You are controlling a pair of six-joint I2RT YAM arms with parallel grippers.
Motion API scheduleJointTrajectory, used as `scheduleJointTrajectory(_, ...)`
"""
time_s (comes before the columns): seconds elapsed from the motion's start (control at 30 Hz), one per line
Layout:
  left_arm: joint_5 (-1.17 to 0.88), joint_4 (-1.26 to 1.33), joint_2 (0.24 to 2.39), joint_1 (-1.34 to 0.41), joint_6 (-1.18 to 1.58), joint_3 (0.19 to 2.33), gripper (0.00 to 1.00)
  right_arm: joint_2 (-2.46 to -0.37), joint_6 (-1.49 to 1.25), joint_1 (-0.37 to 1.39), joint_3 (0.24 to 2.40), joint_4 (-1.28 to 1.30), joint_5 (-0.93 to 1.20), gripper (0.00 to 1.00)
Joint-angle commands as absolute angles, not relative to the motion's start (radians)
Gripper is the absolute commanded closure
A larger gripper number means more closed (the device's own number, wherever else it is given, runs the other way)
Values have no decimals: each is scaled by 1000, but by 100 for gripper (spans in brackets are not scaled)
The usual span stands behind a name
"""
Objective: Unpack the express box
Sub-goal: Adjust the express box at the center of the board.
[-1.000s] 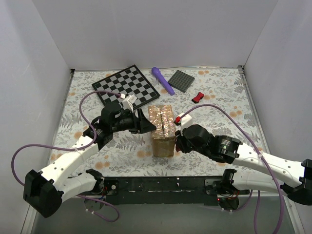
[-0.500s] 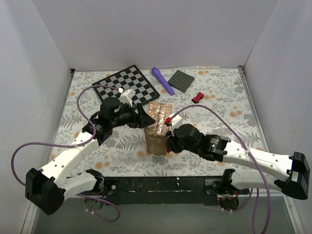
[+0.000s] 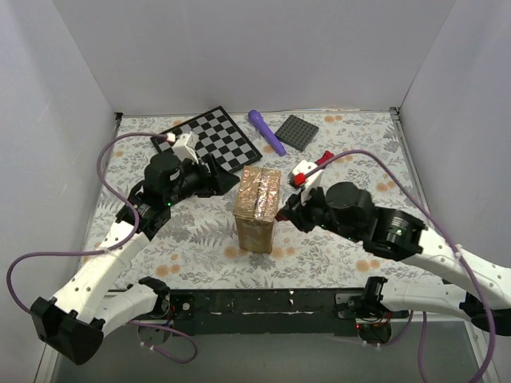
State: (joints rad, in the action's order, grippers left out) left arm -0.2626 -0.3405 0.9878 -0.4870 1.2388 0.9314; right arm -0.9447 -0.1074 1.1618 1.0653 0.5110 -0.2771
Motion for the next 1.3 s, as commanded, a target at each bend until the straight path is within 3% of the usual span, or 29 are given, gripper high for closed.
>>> scheduleJointTrajectory(0.0,-251,-318,916,-485,1293,1000,36,-917,32,1164,1258,574,-331,99)
scheduleJointTrajectory(0.17,-403,-101,873,-485,1460,919,55,-841,66,1166,1181,401,-304,99)
scheduleJointTrajectory(0.3,-471,122,822,-485,1636,720,83,-802,60,1166,1059,273,-273,99)
scheduleJointTrajectory(0.4,-521,231,796,-485,1701,643,90,-805,58,1166,1034,239,-238,99)
scheduleJointTrajectory(0.9,-607,341,828,-485,1792,534,84,-897,129,1169,1077,184,-155,99)
scheduleJointTrajectory(1.27,-660,236,904,-486,1750,545,83,-907,173,1218,1097,186,-164,99)
